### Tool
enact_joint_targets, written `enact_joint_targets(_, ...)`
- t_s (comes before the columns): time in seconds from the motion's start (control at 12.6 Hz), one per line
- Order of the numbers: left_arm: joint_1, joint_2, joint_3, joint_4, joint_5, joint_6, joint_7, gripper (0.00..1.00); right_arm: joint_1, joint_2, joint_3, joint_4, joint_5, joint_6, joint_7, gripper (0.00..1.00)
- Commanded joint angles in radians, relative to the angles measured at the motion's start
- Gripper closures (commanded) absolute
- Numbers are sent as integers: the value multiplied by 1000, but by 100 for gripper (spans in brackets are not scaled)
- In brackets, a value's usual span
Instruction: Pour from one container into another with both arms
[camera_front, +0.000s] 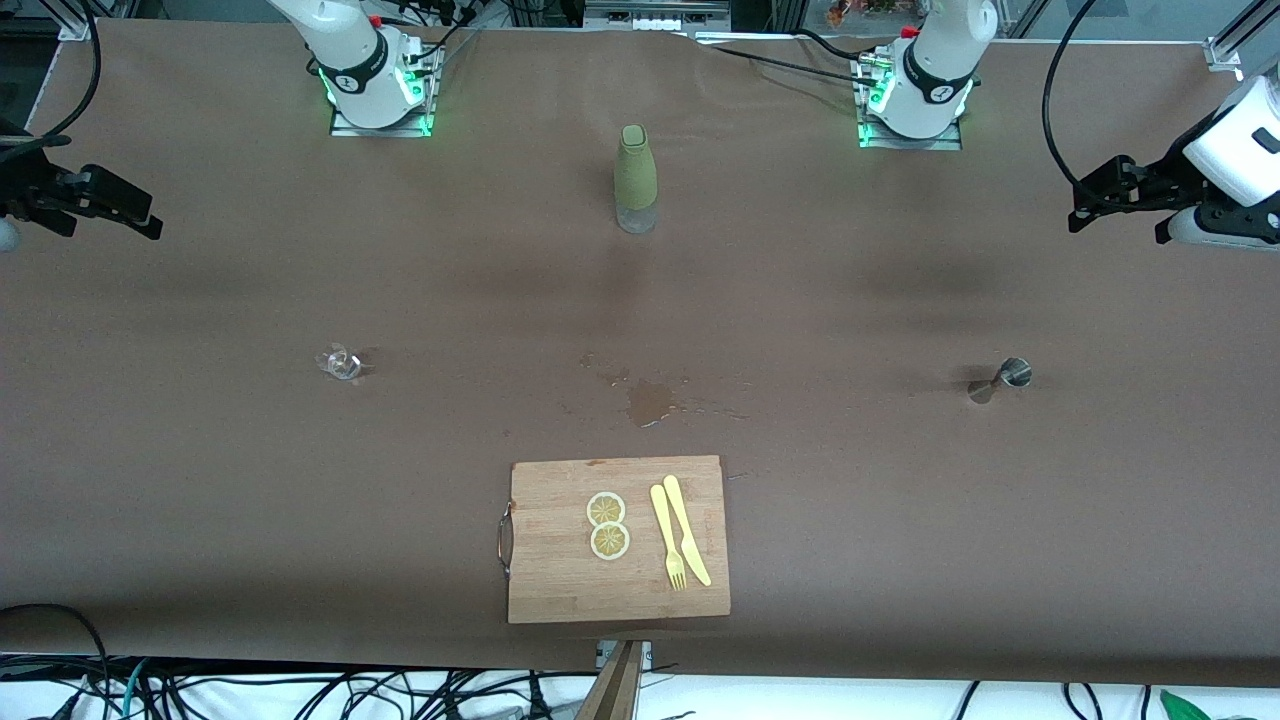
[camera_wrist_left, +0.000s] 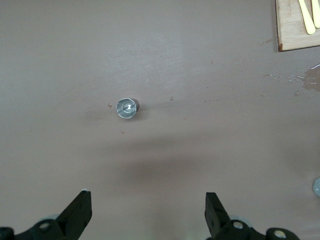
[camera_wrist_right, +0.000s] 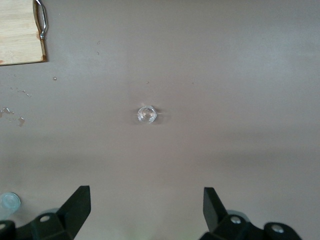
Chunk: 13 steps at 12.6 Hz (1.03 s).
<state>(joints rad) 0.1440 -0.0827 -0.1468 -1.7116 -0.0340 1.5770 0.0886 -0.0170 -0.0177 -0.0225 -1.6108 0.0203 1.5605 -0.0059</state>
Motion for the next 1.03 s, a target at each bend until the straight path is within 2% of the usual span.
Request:
enact_joint_targets(0.0, -11, -6, 4, 0, 29, -5, 2, 0, -8, -10, 4, -9, -3, -2, -9, 0)
enact_joint_targets(0.63, -9, -8, -16, 4, 26, -5, -3, 0, -8, -8, 4, -8, -2, 0, -9, 0)
enact_joint_targets(0.95, -8, -3, -16, 4, 23, 37, 13, 0, -8, -8, 4, -9, -2, 0, -9, 0)
